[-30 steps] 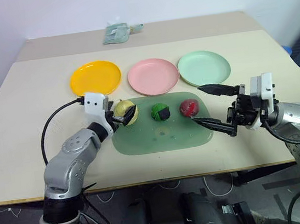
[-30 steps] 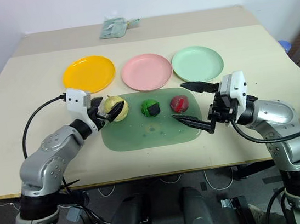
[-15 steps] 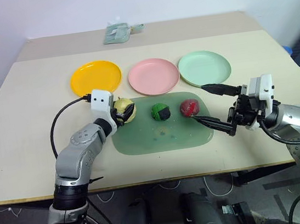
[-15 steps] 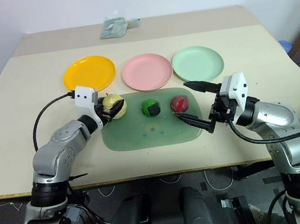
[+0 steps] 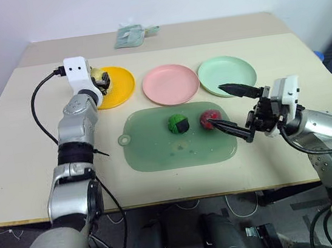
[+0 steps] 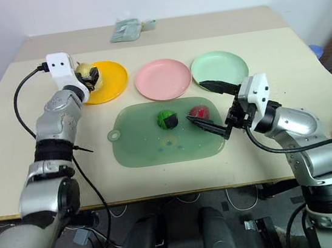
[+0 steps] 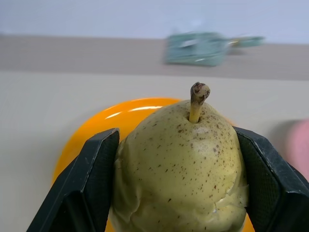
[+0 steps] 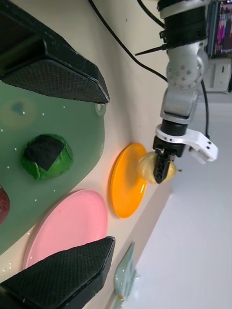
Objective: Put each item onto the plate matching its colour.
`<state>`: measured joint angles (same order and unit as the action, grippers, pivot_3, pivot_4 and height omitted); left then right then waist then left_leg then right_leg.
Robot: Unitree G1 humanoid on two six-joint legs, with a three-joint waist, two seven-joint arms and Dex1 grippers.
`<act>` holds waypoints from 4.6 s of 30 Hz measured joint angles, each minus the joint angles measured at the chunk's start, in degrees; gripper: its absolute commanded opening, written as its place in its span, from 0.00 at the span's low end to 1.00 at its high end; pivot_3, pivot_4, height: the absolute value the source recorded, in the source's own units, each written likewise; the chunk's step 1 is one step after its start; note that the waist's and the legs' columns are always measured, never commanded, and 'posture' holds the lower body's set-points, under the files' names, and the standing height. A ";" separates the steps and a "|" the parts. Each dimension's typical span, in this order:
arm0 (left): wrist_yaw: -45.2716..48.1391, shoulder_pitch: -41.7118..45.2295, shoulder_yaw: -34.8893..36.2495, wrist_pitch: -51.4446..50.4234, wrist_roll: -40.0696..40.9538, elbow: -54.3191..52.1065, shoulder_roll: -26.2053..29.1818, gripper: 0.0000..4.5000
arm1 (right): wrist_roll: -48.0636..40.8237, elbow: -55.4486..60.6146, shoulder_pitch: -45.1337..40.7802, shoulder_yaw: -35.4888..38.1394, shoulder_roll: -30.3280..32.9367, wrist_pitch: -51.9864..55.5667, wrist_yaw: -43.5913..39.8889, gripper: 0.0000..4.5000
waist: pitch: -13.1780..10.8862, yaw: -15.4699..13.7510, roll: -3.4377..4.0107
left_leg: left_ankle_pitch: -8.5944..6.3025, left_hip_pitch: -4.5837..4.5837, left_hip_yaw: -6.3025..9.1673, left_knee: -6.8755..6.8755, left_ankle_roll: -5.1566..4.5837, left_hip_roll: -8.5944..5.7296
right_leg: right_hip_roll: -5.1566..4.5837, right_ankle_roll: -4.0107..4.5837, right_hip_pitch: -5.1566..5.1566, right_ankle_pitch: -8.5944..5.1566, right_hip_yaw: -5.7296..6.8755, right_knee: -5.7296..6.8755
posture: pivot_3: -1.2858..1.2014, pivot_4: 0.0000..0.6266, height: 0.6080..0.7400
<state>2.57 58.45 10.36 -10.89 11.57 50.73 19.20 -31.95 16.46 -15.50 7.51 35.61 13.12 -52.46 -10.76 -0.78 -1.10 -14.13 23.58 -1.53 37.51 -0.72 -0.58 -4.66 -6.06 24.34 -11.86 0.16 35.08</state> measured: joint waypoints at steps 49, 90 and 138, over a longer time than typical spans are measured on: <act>56.65 -53.23 -0.36 -19.79 32.82 -80.50 27.28 1.00 | 13.18 -38.12 -14.36 -9.62 -5.29 -6.05 -11.64 0.72 | 0.03 1.51 0.10 | 0.01 -0.08 -0.09 -0.22 0.05 0.07 | -0.10 0.50 0.11 -0.18 -0.10 -0.01 | 0.52 0.24 1.00; 47.52 -58.89 2.43 -19.67 32.90 -85.44 25.60 1.00 | 17.37 -47.64 -25.28 -11.16 -9.04 -8.66 -16.23 0.44 | 0.01 1.78 0.13 | 0.01 -0.09 -0.08 -0.20 0.06 0.10 | -0.04 0.49 0.12 -0.18 -0.10 0.02 | 0.52 0.24 1.00; 47.62 -59.11 3.53 -14.57 31.68 -86.07 21.28 1.00 | 17.07 -32.20 -19.18 -9.94 -16.52 6.74 -8.65 0.98 | -0.04 1.73 0.24 | 0.07 -0.10 -0.06 -0.39 0.18 0.14 | -0.04 0.54 0.21 -0.19 -0.07 0.06 | 0.52 0.24 1.00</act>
<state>50.19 -0.65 13.89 -25.45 43.25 -35.34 40.48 -14.88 -15.74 -34.67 -2.43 19.09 19.86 -61.11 -10.81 0.95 -0.85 -14.05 23.48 -1.59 37.12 -0.54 -0.45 -4.70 -5.52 24.55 -12.05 0.08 35.14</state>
